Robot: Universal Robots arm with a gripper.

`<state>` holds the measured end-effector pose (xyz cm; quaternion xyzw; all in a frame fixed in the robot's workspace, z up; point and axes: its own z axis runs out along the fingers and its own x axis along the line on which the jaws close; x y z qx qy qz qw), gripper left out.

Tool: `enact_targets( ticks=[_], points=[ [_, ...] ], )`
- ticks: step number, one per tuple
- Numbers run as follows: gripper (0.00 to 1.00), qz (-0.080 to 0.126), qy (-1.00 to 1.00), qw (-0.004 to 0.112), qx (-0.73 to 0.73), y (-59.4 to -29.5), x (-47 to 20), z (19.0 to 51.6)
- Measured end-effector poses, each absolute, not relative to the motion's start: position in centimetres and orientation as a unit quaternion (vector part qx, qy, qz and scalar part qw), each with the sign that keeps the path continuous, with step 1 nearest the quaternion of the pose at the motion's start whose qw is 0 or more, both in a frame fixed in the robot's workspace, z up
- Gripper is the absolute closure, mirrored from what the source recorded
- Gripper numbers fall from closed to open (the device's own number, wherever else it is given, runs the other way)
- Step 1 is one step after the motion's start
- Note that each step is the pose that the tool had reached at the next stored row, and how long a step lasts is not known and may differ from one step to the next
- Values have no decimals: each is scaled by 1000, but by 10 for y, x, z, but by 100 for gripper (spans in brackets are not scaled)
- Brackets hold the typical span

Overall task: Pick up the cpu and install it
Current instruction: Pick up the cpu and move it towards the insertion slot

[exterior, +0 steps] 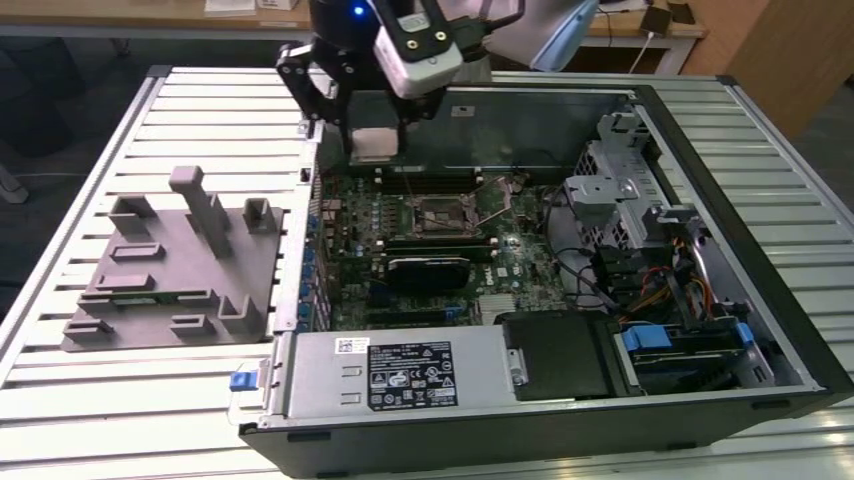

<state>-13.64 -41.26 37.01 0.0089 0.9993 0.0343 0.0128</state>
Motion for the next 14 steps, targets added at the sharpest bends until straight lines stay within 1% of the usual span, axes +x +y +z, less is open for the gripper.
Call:
enact_targets(
  ticks=[9,14],
  points=[
    [46,34,999,8,9,-413,-96,366],
    [46,34,999,5,9,-412,-82,358]
  ],
)
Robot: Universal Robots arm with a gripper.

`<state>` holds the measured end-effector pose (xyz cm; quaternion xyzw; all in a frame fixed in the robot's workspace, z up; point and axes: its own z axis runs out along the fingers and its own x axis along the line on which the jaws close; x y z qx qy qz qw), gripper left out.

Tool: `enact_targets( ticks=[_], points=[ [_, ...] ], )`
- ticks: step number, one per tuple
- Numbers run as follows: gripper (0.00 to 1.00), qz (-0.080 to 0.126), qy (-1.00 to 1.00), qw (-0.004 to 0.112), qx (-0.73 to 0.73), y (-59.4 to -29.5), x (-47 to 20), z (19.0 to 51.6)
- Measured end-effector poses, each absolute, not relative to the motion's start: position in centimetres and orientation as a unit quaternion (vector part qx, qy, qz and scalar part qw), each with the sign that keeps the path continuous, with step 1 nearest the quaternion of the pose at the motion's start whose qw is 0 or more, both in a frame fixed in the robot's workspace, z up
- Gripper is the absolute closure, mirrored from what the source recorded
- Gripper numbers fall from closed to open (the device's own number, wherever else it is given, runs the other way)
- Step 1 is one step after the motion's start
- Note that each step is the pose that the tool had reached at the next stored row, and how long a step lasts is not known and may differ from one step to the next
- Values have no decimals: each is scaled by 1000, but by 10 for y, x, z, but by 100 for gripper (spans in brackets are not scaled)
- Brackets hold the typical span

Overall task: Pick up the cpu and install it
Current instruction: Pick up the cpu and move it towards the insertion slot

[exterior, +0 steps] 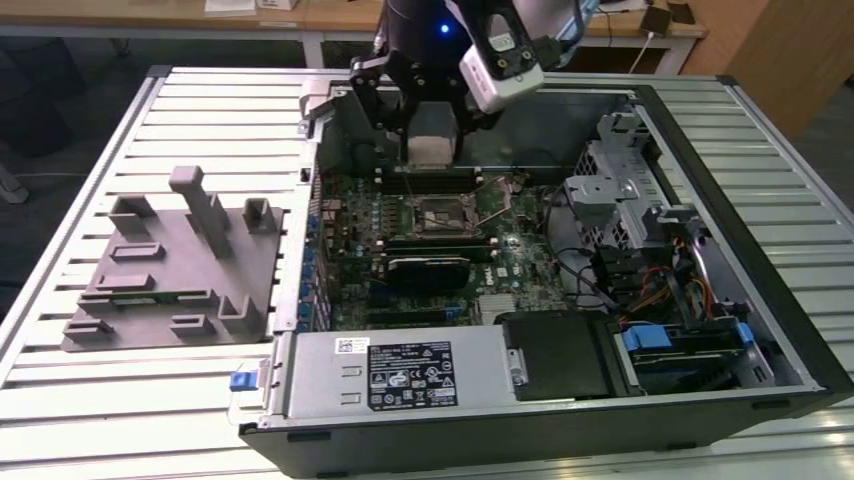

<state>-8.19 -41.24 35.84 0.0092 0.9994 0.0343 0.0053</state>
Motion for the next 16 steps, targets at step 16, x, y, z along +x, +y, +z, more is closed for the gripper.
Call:
enact_targets(
  ticks=[16],
  points=[
    [46,34,999,4,9,-408,-65,329]
  ],
)
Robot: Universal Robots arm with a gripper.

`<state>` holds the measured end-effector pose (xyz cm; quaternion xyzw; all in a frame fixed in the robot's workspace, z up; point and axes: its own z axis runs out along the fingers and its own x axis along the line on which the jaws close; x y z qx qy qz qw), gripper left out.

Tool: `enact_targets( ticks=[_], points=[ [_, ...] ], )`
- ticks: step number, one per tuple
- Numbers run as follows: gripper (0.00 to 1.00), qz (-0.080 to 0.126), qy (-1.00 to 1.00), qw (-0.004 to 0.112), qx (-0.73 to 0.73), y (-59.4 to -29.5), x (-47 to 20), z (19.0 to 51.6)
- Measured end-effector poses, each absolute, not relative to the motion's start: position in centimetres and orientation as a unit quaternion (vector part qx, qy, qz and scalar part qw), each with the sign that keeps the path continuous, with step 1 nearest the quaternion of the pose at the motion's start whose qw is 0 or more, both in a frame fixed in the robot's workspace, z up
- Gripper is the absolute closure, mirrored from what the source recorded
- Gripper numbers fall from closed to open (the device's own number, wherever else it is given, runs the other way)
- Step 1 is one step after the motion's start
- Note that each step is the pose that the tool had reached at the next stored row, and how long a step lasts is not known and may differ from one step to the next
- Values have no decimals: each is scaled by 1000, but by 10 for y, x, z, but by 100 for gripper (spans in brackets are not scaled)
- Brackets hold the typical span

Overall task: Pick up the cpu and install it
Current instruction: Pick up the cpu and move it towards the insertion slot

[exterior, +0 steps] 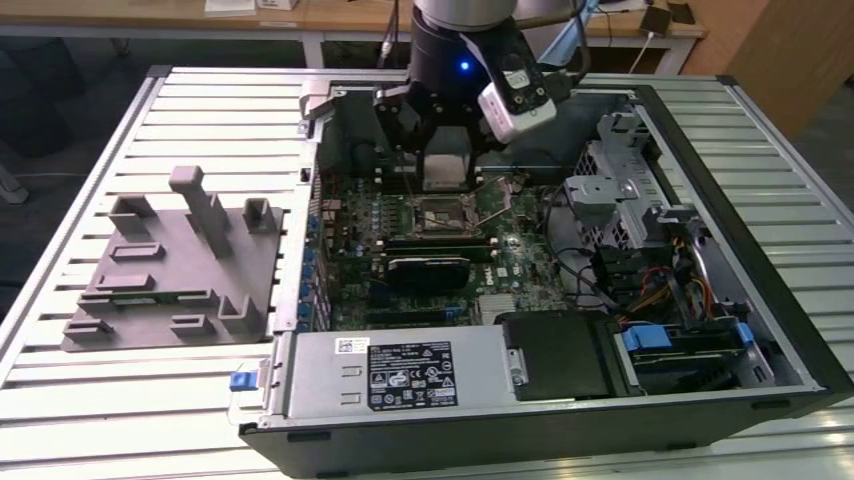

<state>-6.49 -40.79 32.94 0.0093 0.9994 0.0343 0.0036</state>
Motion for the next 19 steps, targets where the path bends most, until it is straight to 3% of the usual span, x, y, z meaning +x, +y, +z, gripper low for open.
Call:
enact_targets(
  ticks=[19],
  points=[
    [46,34,999,2,7,-381,-57,295]
  ],
)
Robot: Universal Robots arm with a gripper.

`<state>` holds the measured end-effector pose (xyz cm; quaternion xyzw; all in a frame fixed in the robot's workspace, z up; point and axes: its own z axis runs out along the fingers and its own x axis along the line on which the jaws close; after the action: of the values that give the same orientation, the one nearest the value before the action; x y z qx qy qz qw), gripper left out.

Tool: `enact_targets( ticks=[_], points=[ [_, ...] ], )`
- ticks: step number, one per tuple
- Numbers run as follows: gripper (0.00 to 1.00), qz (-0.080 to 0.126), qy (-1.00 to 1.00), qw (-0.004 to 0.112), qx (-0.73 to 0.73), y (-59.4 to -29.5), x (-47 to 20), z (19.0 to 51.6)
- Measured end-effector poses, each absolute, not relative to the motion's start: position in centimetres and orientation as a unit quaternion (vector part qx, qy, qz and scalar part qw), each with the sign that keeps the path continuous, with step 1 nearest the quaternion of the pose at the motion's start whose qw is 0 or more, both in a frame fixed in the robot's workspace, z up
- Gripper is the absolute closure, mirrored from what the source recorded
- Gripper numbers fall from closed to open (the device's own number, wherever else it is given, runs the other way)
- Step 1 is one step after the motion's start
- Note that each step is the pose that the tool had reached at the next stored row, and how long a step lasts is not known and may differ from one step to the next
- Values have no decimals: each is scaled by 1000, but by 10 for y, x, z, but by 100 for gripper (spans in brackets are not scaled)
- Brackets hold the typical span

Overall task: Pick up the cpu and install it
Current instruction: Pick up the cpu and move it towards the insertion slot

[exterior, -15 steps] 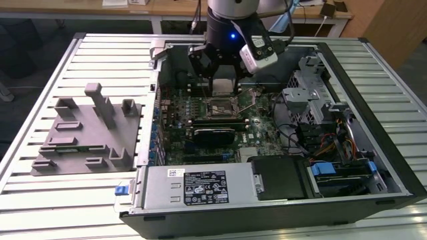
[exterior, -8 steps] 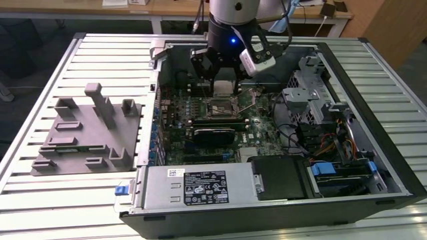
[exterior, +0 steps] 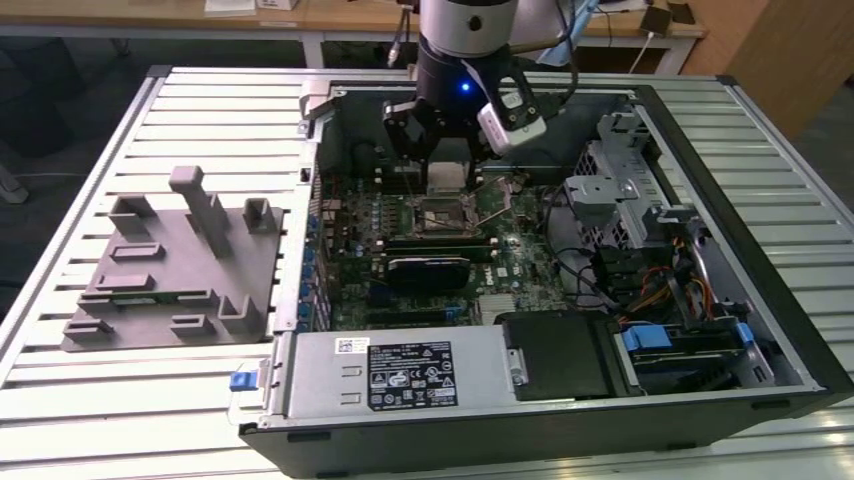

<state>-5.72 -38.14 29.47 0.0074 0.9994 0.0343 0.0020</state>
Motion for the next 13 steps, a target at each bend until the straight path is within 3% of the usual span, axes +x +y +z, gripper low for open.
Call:
enact_targets(
  ticks=[13],
  points=[
    [46,34,999,2,6,-365,-53,275]
  ],
)
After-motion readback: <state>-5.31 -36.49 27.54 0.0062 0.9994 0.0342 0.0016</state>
